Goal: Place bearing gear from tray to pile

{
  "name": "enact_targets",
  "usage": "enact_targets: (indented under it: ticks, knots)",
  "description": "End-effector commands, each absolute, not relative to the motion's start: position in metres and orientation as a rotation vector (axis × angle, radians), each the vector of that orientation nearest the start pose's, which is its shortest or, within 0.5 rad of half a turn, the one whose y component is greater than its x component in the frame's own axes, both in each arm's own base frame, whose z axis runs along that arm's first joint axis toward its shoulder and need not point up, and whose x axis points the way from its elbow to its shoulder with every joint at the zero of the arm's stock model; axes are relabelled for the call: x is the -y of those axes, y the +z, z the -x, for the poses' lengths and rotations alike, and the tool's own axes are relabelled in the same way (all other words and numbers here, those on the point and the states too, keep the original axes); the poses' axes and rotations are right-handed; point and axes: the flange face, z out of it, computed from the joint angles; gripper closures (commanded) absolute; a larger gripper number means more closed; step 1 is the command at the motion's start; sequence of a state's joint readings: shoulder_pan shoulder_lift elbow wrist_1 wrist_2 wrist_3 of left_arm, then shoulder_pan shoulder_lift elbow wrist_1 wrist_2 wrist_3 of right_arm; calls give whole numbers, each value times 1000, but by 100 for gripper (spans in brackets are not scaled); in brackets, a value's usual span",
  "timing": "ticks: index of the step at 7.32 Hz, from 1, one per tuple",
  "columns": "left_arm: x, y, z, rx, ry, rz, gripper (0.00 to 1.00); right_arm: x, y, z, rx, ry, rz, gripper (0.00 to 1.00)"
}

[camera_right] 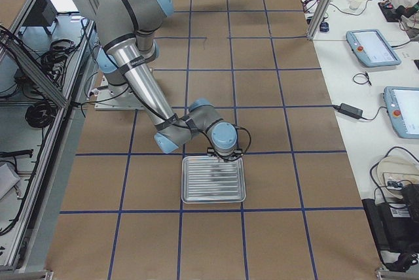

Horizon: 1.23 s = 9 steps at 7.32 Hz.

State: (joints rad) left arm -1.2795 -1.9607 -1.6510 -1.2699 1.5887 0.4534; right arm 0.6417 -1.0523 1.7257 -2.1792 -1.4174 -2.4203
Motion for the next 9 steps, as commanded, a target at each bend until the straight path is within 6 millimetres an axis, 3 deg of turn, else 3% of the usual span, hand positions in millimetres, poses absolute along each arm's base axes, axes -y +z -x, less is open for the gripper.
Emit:
enact_targets:
  ticks: [1, 3, 4, 5, 7, 9]
  knots:
    - [563, 256, -177, -3196, 331, -246, 100, 486, 185, 403, -2268, -246, 2101, 40]
    - [508, 241, -271, -3164, 449, -188, 100, 487, 183, 405, -2267, -246, 2100, 40]
    - [495, 231, -295, -3178, 465, -130, 100, 487, 183, 405, -2266, -246, 2099, 40]
    - [497, 223, -300, -3169, 457, -124, 100, 487, 183, 404, -2266, -248, 2099, 41]
    - [493, 185, -298, -3187, 506, -115, 100, 488, 183, 405, -2248, -249, 2124, 44]
    - [497, 177, -300, -3175, 482, -122, 100, 488, 182, 406, -2243, -249, 2129, 44]
